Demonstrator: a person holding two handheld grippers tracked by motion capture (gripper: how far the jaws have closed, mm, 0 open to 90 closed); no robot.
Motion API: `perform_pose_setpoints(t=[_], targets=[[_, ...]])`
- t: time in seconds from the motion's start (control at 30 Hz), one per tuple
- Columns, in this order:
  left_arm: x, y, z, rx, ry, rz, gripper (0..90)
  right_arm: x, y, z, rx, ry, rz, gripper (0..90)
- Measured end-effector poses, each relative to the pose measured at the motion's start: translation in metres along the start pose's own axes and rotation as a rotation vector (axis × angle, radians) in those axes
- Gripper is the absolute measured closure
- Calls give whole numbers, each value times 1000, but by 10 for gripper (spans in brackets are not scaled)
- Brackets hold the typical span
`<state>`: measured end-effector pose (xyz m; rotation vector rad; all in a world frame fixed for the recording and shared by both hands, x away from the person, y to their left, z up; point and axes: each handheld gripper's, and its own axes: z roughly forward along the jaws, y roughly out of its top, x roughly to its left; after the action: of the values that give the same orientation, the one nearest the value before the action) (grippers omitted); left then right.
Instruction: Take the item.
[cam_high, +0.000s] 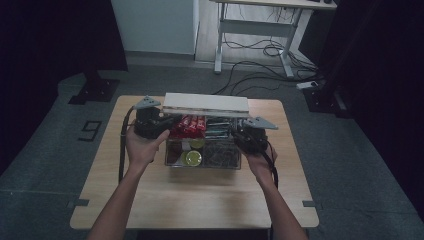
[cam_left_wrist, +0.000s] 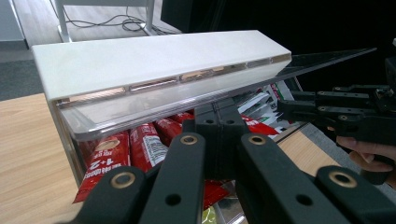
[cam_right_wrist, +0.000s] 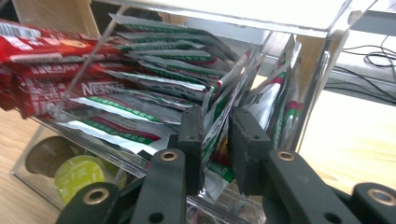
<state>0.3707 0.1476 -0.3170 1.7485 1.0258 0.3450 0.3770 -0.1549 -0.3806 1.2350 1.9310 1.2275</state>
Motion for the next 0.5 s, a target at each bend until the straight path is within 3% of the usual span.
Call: perform_pose_setpoints(t=[0.17, 0.27, 0.5], targets=[[0, 0, 0, 0, 0, 1, 900, 1, 1, 2, 25, -9, -16, 767], [0, 0, 0, 0, 0, 1, 900, -1, 1, 3, 27, 2, -7, 840], [0, 0, 0, -2, -2, 0, 900, -6, 1, -10, -31, 38, 32, 873]])
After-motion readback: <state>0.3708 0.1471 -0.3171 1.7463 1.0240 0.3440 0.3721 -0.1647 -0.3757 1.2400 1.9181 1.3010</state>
